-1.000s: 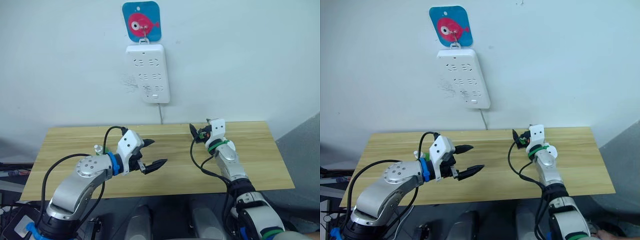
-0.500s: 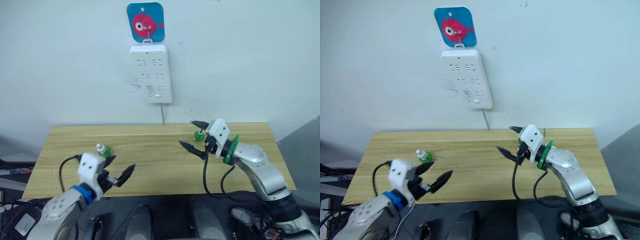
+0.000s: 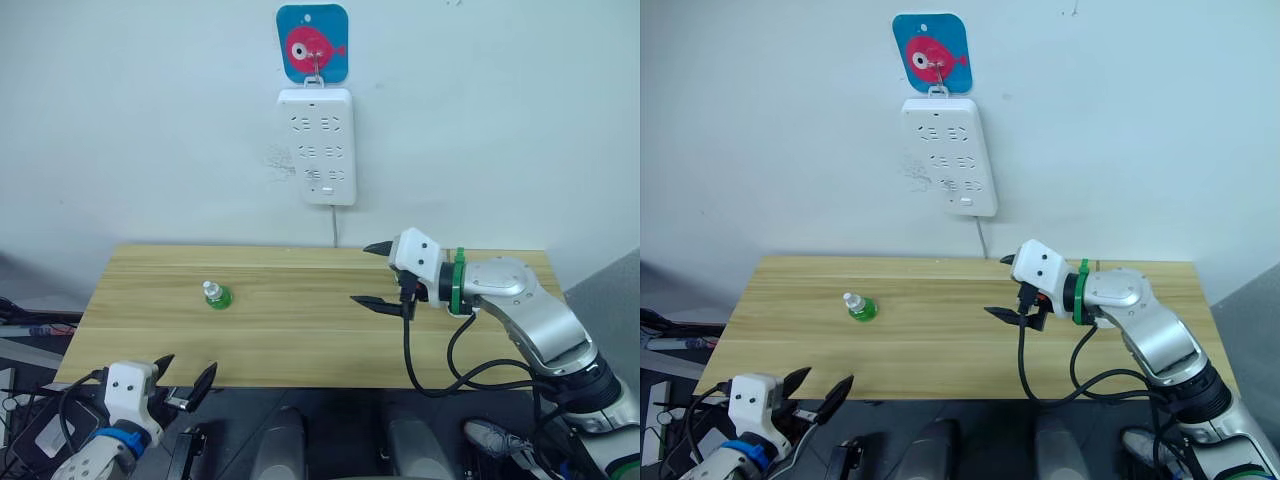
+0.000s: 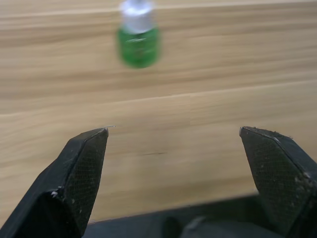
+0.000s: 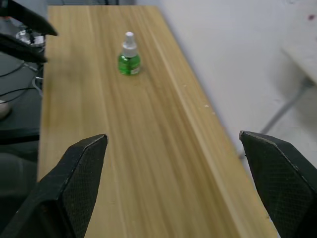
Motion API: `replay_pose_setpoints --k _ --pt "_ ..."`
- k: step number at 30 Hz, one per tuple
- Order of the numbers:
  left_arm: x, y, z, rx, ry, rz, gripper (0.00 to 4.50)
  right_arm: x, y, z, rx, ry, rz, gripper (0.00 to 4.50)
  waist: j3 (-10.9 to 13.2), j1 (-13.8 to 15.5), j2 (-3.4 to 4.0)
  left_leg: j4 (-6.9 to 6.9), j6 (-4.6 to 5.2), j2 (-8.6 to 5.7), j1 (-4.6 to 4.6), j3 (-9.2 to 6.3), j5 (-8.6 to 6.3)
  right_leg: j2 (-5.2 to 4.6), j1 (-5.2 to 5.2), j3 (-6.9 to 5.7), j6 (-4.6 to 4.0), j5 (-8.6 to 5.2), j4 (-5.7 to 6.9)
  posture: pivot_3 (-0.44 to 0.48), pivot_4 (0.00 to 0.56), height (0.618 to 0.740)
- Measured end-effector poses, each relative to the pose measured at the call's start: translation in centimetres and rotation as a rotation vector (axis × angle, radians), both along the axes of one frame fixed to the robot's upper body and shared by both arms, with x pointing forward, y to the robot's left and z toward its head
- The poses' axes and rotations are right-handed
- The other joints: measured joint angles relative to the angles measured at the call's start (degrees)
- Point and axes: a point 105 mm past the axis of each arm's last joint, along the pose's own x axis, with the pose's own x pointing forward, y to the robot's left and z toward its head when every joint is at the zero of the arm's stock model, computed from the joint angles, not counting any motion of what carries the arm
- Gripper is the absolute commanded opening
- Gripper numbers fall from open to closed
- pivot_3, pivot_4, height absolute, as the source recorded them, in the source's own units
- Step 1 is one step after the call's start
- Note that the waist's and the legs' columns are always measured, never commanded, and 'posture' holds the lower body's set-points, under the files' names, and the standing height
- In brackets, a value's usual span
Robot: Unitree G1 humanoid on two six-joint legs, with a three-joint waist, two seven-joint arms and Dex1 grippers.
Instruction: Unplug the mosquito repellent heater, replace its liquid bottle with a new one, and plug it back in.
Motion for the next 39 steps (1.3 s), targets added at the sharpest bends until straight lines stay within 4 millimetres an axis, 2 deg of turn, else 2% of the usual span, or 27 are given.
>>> replay_pose_setpoints --k 1,3,7,16,20,28,39 --pt "0.6 0.3 0.1 0.014 -0.007 0.009 4.5 -0.3 0.5 0.2 0.006 0.01 0.015 4.45 0.28 -0.15 -0.1 0.0 0.0 0.02 0.02 0.0 0.0 0.01 0.0 0.01 0.0 0.0 0.03 -0.008 0.3 0.725" --pt "1.4 0.8 0.2 0.042 -0.009 0.017 4.5 -0.8 1.2 0.6 0.009 0.023 0.034 4.45 0.7 -0.3 -0.23 0.01 0.0 0.04 0.0 0.01 0.0 0.04 -0.02 0.02 -0.01 0.01 0.05 -0.027 0.337 0.725" --pt "3.0 0.9 0.9 0.06 -0.028 -0.023 4.5 -1.5 1.6 1.0 0.005 0.049 0.044 4.45 2.64 -0.49 -0.12 -0.01 0.0 0.05 0.0 0.04 0.0 0.03 -0.07 0.05 -0.02 0.01 0.07 -0.049 0.383 0.725" --pt "5.7 1.2 1.1 0.082 -0.049 -0.032 4.5 -3.5 2.1 1.1 0.001 0.121 0.084 4.45 5.53 -1.2 0.01 -0.08 0.01 0.04 -0.17 0.02 -0.02 -0.04 -0.24 -0.01 -0.01 0.01 0.11 -0.078 0.429 0.725" --pt "7.4 0.6 0.7 0.08 -0.061 -0.06 4.5 -3.8 2.3 1.1 0.004 0.15 0.087 4.45 6.64 -1.5 0.0 -0.03 0.0 0.04 -0.18 0.06 -0.01 -0.04 -0.25 0.02 0.0 0.01 0.13 -0.097 0.436 0.725" --pt "9.8 0.5 1.2 0.089 -0.127 -0.077 4.5 -4.2 2.5 1.3 -0.003 0.17 0.087 4.45 6.96 -1.88 0.11 -0.07 -0.01 0.05 -0.16 0.09 -0.01 -0.04 -0.27 0.04 0.02 0.01 0.13 -0.115 0.448 0.725" --pt "10.9 0.3 1.5 0.081 -0.168 -0.072 4.5 -4.3 2.2 1.2 -0.011 0.182 0.067 4.45 7.78 -1.87 0.37 -0.06 -0.1 0.04 -0.15 0.1 0.04 -0.04 -0.27 0.07 0.35 -0.14 0.12 -0.106 0.451 0.725"
